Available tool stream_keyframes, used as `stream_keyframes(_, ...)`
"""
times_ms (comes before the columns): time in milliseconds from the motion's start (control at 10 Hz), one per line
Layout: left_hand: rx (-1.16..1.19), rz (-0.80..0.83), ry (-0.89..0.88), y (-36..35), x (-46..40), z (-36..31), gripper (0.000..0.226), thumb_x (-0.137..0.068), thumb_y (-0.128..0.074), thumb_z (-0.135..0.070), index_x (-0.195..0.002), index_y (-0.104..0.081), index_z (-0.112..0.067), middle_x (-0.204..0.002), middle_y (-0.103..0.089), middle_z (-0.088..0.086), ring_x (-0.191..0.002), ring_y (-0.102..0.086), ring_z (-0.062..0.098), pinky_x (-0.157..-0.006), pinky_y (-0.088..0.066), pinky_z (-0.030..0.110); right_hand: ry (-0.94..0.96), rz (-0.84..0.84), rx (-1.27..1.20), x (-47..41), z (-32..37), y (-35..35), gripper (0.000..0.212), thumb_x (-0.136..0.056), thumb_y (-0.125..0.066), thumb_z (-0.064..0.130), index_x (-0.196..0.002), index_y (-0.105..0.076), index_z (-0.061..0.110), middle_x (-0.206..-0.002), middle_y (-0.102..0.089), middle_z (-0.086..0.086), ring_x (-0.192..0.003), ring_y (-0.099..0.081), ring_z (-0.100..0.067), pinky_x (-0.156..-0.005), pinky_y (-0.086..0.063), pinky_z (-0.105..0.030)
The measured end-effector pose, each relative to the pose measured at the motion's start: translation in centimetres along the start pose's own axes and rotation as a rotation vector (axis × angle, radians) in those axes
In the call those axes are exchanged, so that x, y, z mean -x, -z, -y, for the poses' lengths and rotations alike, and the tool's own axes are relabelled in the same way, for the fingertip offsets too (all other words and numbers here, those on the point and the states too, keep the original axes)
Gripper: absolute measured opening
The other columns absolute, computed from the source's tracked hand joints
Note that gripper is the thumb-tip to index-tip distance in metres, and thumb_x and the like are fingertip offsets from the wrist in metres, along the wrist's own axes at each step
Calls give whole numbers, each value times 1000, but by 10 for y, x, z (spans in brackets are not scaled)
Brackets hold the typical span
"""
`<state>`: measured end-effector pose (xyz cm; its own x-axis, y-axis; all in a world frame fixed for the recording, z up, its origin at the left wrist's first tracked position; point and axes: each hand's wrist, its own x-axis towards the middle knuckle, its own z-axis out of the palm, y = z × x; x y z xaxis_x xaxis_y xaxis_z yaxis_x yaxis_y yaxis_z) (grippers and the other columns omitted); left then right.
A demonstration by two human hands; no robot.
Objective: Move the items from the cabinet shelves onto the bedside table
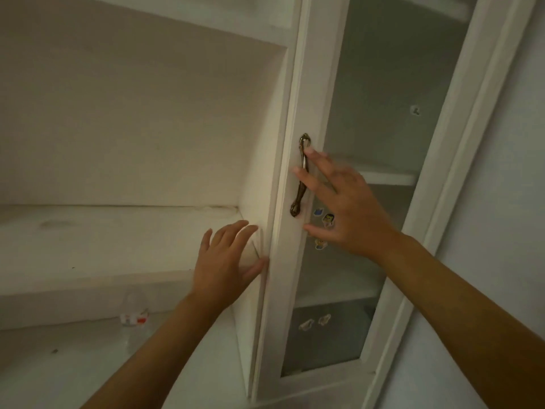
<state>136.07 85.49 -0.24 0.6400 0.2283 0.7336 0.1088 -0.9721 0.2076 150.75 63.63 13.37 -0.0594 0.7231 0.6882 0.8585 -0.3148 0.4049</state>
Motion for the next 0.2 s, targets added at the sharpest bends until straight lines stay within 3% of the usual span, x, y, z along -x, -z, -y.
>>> stream_keyframes(200,-26,-33,106,24,45,-27,62,-92,-44,-65,-144,-46,-31,-150,-48,-5,-140,-44,18,-119,-32,56,-102,103,-145,64,12,12,96,-89,-68,58,-166,-17,31,-175,-4,6,-161,-5,-19,-125,-3,-44)
